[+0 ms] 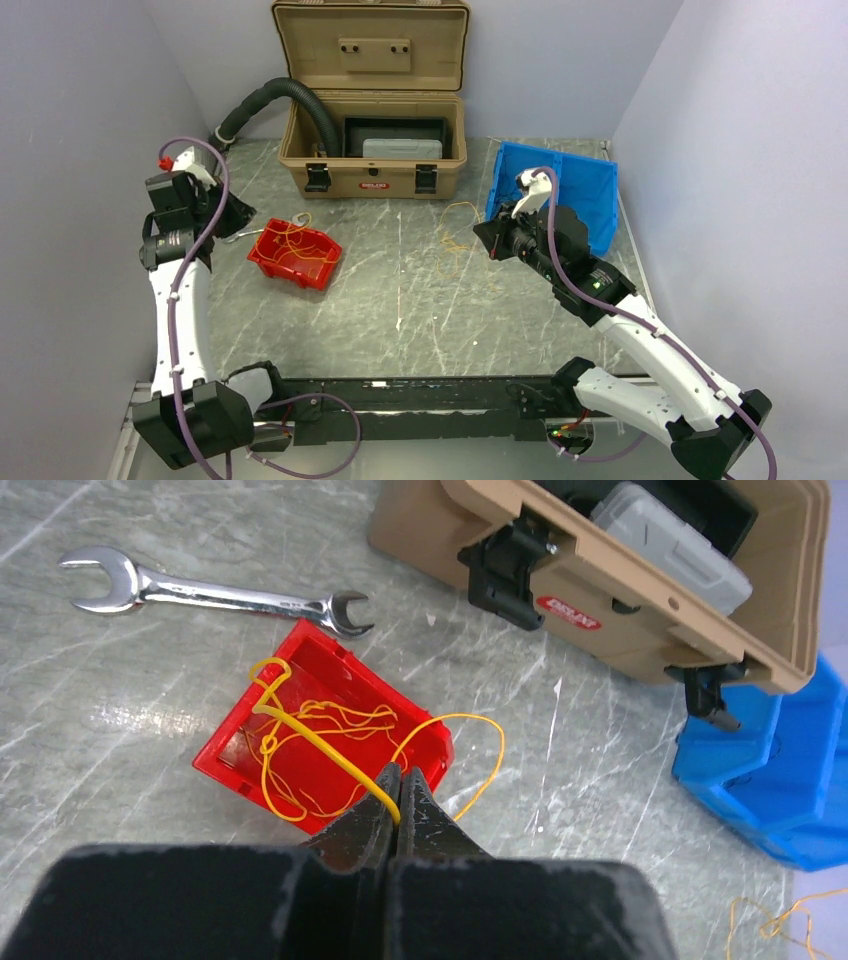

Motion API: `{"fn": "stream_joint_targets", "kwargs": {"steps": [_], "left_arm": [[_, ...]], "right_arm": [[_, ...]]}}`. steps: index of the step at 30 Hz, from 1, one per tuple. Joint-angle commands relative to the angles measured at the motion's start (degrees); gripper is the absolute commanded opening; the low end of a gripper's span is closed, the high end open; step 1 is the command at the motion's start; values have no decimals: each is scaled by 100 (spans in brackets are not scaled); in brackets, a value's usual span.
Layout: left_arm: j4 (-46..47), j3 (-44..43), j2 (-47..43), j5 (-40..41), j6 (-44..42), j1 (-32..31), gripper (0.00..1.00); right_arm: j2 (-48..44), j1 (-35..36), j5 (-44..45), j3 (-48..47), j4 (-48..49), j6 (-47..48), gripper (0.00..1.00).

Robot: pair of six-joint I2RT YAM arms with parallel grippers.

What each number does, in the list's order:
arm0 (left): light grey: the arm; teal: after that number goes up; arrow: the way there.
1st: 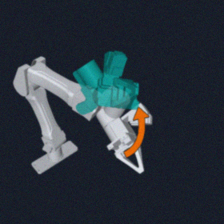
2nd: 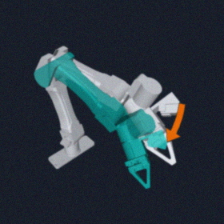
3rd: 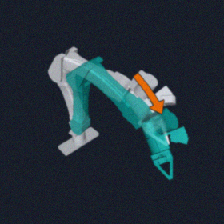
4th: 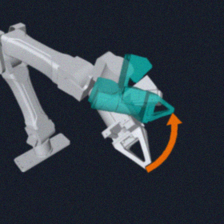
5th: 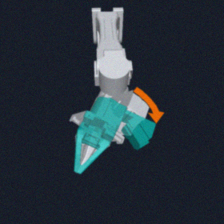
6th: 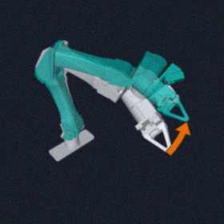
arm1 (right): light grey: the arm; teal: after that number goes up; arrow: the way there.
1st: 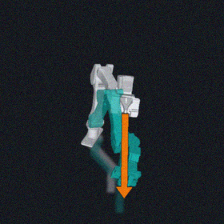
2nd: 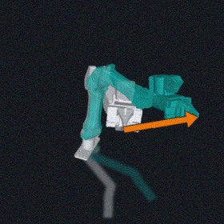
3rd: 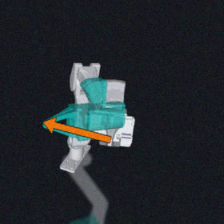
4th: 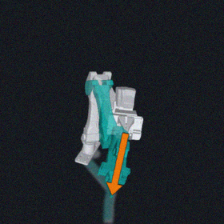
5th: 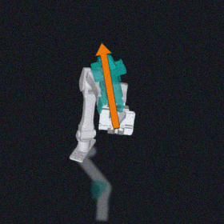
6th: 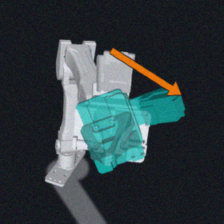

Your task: Untangle the cables

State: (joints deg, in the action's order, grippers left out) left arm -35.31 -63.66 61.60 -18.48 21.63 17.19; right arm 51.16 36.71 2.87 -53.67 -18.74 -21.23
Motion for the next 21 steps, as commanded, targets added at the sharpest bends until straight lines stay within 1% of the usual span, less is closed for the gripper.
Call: {"fn": "stream_joint_targets", "kwargs": {"steps": [1,5,12,17,19,21], "left_arm": [[533,66,-231,-352,390,334,0],[565,101,-218,-412,509,527,0],[739,402,-245,-368,417,535,0],[828,615,-332,-5,366,519,0],[789,603,-249,84,285,397,0],[618,543,-85,315,159,83,0]], "right_arm": [[-34,-15,-28,-271,164,-41,0],[-41,-19,-34,-281,150,-30,0],[-11,-14,-59,-269,199,-30,0],[0,-11,-76,-251,240,-38,0],[-5,-19,-88,-234,255,-36,0],[-38,-11,-73,-200,292,-39,0]]}}
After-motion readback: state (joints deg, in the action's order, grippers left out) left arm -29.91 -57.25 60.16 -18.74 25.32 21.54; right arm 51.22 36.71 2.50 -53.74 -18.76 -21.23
